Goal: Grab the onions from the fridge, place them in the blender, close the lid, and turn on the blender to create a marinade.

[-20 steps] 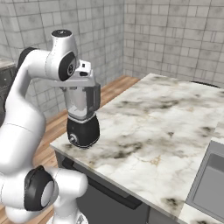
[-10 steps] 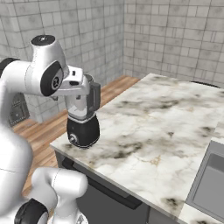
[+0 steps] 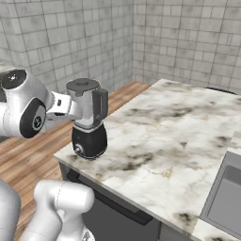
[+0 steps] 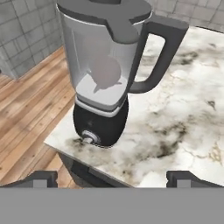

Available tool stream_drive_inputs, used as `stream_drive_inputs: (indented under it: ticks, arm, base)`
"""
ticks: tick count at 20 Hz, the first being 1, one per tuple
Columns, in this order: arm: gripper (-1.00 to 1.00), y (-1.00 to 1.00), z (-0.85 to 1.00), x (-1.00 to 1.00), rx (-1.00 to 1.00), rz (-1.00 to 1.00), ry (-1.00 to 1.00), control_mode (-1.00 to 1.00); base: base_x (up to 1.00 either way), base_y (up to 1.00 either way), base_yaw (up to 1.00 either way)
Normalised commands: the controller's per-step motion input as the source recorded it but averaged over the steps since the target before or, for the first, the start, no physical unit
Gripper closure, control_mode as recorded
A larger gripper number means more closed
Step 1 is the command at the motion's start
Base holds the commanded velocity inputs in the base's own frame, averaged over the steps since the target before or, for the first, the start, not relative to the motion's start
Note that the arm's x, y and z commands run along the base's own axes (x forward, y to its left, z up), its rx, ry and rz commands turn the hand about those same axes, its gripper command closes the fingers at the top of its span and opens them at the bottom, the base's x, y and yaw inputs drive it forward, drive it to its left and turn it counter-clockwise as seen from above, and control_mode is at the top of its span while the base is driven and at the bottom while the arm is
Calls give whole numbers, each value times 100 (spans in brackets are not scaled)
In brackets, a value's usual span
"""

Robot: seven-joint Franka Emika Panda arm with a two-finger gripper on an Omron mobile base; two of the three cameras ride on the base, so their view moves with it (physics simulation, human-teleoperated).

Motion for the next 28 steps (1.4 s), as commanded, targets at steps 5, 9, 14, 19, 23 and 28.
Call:
stream_drive_inputs:
  ticks: [5,9,14,19,23,28]
  arm:
    - [-100,45,-30,0,0,-20,-1,-100]
    - [-100,41,-17,0,0,-20,7,-100]
    - [-100,7,-7,0,2,-9,14,-100]
    - [-100,-1,-16,0,0,0,11,-100]
    - [-100,4,-31,28,0,-2,1,-100]
    - [-100,0,-30,30,5,-12,-5,-100]
  base:
    - [0,0,0]
    - [0,0,0]
    - [0,0,0]
    - [0,0,0]
    - [0,0,0]
    - [0,0,0]
